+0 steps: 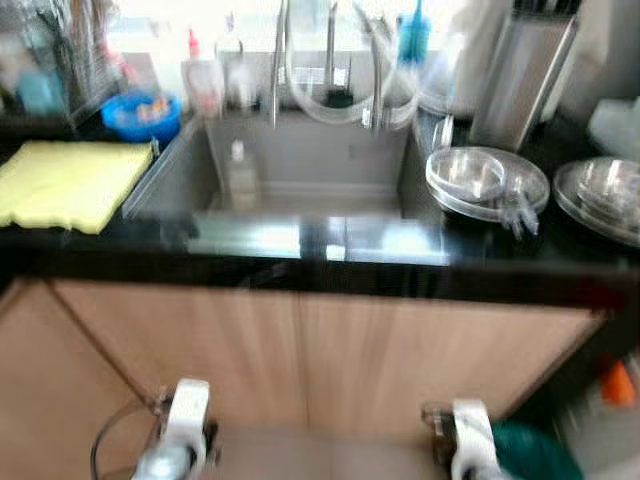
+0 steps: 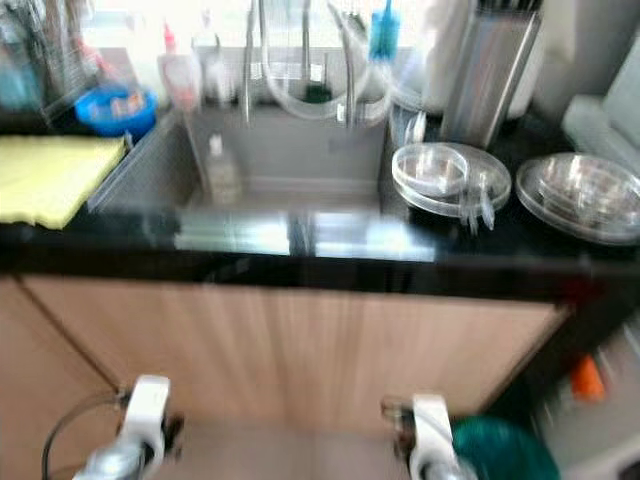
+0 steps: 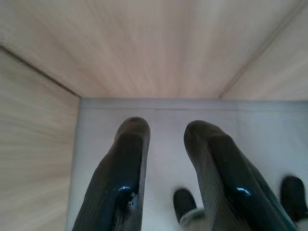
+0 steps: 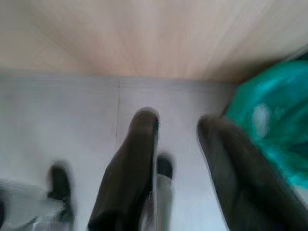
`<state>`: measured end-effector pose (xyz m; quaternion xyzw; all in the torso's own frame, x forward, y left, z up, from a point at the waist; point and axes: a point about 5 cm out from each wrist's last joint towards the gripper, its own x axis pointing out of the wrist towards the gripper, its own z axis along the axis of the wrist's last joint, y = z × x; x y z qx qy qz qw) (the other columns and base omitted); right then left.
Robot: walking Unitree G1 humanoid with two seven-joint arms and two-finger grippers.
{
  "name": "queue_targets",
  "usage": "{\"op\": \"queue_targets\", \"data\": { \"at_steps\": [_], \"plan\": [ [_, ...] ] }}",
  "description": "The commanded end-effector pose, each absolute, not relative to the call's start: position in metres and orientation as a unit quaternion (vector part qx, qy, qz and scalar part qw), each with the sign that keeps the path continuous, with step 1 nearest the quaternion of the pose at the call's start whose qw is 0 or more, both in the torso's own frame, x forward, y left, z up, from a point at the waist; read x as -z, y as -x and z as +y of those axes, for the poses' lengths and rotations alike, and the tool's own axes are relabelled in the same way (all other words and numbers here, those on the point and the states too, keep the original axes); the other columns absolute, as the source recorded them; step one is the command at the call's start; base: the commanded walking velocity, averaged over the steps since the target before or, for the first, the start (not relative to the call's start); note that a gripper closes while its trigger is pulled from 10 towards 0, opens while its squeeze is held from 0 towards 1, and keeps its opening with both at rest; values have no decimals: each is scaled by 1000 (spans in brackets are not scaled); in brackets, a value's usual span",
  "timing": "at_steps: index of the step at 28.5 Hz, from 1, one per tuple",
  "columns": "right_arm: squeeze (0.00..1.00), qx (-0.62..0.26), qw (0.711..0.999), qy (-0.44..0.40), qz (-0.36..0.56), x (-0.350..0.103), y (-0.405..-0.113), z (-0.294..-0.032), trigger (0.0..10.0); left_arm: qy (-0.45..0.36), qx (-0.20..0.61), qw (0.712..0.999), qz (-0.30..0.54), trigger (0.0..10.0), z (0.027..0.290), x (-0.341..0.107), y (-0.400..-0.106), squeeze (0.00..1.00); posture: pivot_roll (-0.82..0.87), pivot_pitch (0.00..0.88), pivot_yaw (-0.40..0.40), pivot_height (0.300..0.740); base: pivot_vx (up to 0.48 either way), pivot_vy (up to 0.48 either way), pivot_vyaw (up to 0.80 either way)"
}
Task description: Kitchen organization
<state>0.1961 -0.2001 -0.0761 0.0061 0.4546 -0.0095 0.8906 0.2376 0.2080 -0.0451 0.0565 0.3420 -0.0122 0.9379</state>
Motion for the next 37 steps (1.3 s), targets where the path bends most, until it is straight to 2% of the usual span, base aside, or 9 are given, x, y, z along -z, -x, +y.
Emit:
{"op": "queue_targets", "data": {
  "at_steps": [1,15,22,29,37],
  "plan": [
    [0,-1,897,-11,442,73,-204,-192,10000,-60,0,934,352,10000,216,49,-230,0,-34,0,48,709,0,0,0],
    [0,0,896,-14,444,73,-204,-191,10000,-60,20,941,332,10000,206,44,-238,0,-32,0,50,709,0,0,0],
    [0,-2,895,-14,447,73,-204,-191,10000,-61,19,939,338,10000,206,47,-235,0,-40,0,51,681,299,0,0],
    [0,-7,892,-4,452,73,-204,-191,10000,-66,17,939,337,10000,209,45,-236,0,-39,0,51,681,317,0,0],
    [0,-3,892,-2,452,73,-204,-192,10000,-65,16,939,336,10000,209,45,-237,0,-42,0,50,681,0,0,0]
  ]
}}
